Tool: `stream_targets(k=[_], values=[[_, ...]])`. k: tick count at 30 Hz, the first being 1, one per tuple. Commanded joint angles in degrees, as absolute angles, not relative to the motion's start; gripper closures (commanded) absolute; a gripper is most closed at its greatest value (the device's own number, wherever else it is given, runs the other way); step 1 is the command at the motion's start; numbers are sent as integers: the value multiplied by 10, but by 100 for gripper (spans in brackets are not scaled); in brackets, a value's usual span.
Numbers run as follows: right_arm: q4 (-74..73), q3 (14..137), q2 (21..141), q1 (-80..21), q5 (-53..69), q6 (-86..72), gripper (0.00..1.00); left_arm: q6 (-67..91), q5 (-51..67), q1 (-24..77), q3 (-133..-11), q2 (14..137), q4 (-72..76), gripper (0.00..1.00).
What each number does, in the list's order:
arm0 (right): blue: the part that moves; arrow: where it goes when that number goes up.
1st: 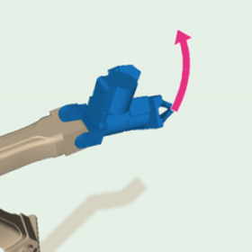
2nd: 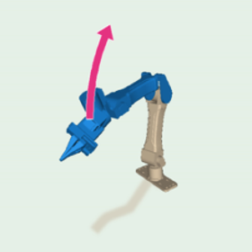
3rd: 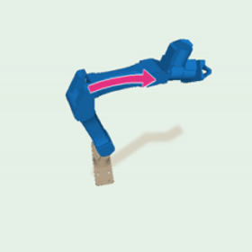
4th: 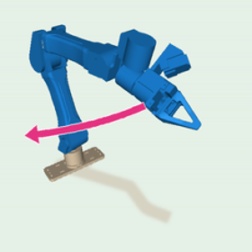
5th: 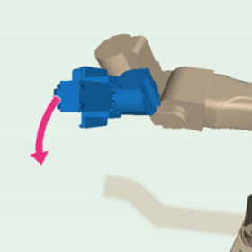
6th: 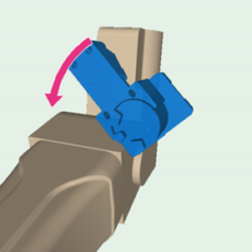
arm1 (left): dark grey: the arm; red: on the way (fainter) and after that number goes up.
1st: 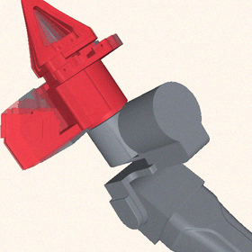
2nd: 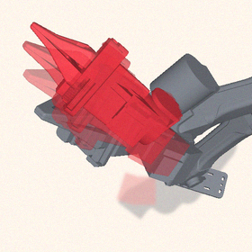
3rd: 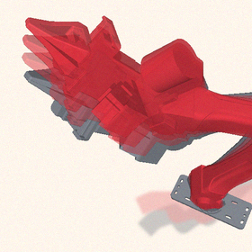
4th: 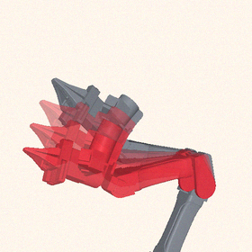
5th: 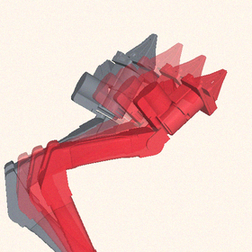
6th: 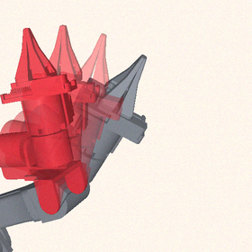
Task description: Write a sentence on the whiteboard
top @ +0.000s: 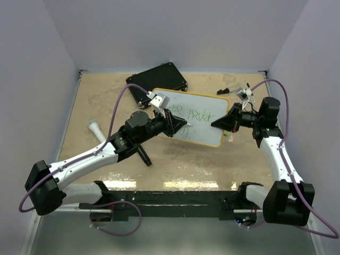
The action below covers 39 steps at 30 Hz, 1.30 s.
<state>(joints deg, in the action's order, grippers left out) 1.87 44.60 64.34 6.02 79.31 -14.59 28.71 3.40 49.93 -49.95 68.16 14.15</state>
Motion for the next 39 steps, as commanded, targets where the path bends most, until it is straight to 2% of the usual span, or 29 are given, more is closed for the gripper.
stream_targets(k=[1,39], values=[[61,450,625,59,831,-157,100,276,26,511,-532,699,171,100],[62,451,628,59,831,-157,100,236,-42,541,-547,744,139,100]])
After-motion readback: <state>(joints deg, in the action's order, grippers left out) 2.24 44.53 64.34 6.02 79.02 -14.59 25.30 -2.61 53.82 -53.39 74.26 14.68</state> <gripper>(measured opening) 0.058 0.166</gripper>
